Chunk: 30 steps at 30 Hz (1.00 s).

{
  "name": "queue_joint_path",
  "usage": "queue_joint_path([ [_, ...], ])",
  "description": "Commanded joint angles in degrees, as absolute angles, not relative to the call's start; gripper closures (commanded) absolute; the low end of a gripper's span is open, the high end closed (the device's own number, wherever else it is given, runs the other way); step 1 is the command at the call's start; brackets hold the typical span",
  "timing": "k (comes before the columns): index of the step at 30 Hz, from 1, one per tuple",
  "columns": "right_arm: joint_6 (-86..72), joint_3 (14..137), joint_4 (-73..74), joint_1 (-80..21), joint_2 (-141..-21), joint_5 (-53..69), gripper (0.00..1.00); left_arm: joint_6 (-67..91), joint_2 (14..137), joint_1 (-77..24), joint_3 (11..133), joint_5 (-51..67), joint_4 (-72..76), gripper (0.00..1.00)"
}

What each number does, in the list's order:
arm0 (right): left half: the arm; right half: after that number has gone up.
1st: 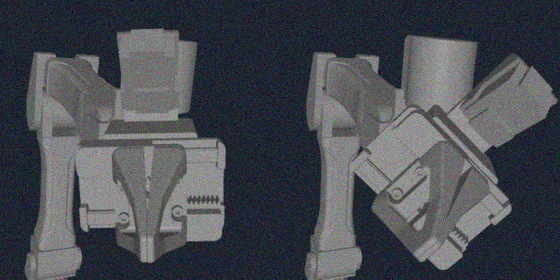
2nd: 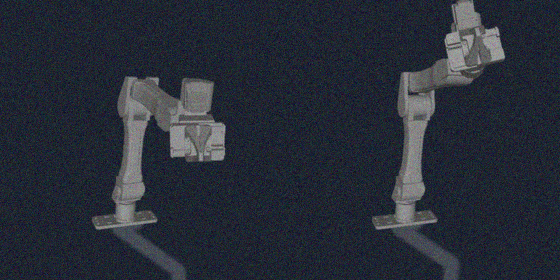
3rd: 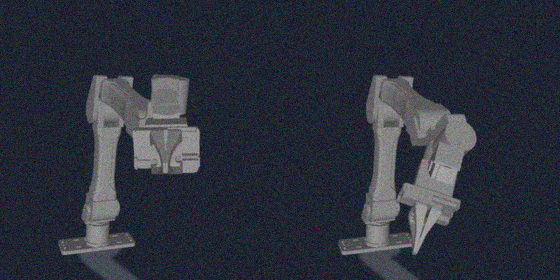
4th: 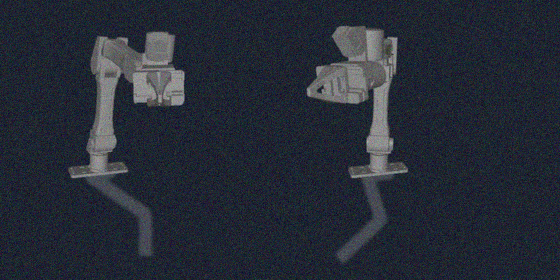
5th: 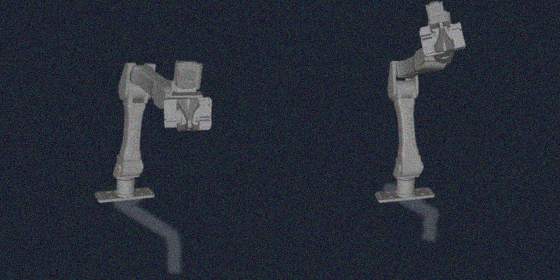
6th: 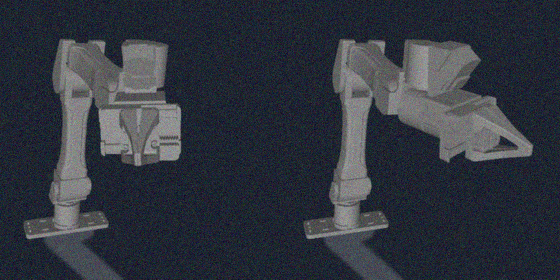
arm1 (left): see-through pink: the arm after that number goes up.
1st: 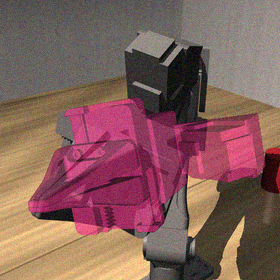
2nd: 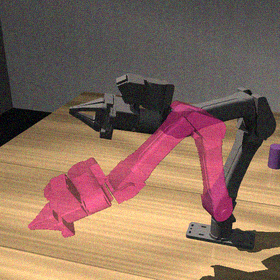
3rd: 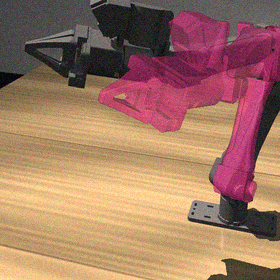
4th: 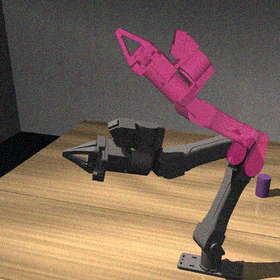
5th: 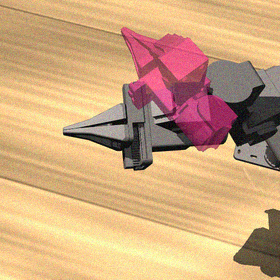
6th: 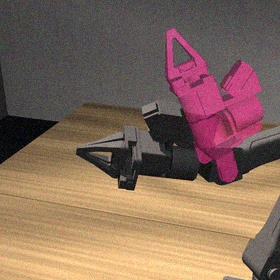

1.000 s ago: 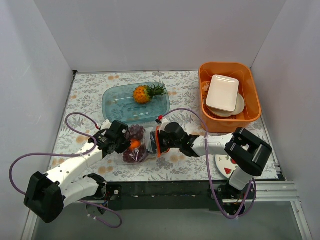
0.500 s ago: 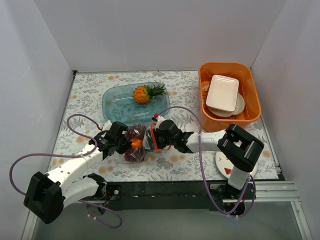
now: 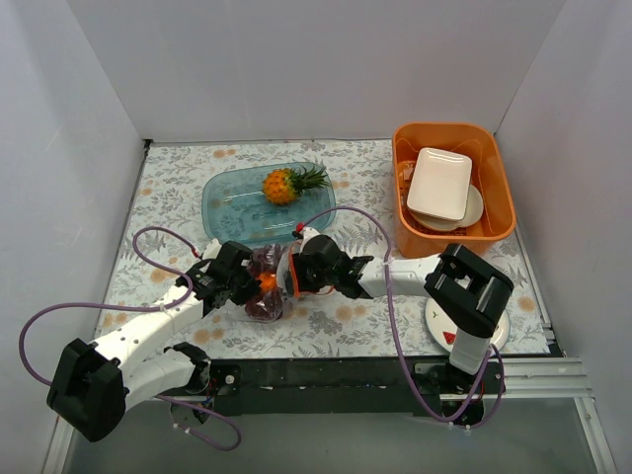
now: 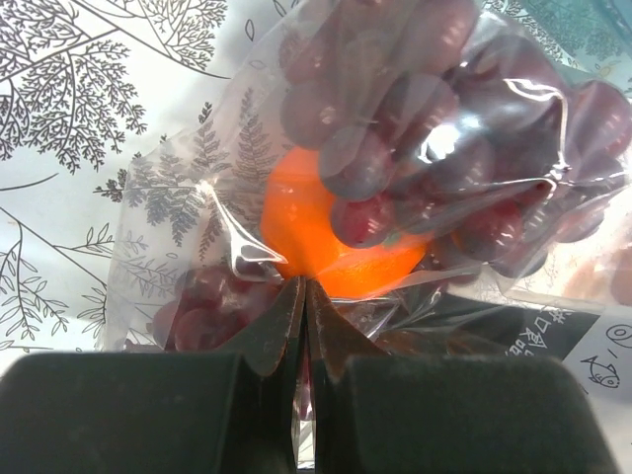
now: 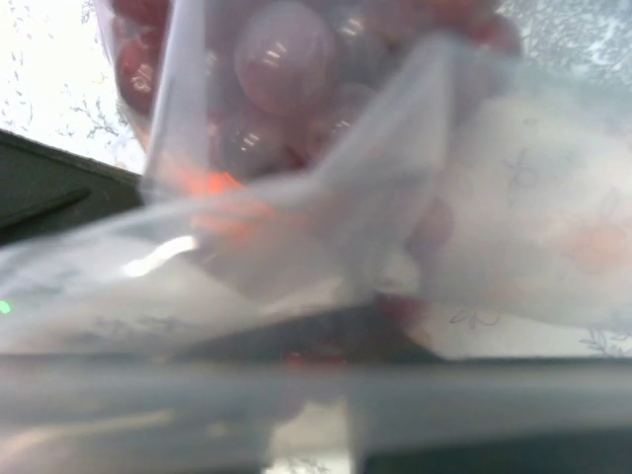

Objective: Open the zip-top bag and remove the fake food

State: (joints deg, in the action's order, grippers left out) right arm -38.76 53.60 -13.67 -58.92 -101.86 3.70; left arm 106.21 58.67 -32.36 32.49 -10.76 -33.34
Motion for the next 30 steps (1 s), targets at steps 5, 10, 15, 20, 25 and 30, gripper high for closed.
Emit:
queue_joint_path([
  [5, -37.2, 51.8, -10.4, -60.0, -98.3, 0.6, 0.81, 109.9, 58.1, -32.3, 31.0, -14.1, -36.9, 1.00],
  [10, -36.6, 51.7, -8.8, -59.9, -95.4, -2.9, 0.86, 110.3, 57.7, -32.3, 31.5, -15.6, -38.4, 1.00],
  [15, -36.4, 50.6, -8.4, -59.6, -93.5, -3.4, 0.90, 109.6, 57.0, -32.3, 32.1, -15.5, -38.4, 1.00],
  [20, -35.7, 49.8, -8.5, -59.2, -92.0, -2.6, 0.75, 107.8, 55.7, -32.3, 33.1, -15.2, -38.7, 0.94],
  [25, -34.6, 50.4, -8.2, -59.1, -91.2, -1.5, 0.58, 108.0, 55.1, -32.3, 36.6, -15.8, -42.7, 0.66],
  [30, -34.4, 50.4, -8.2, -59.0, -90.8, -2.3, 0.56, 111.0, 55.4, -32.3, 41.7, -20.5, -53.2, 0.27],
])
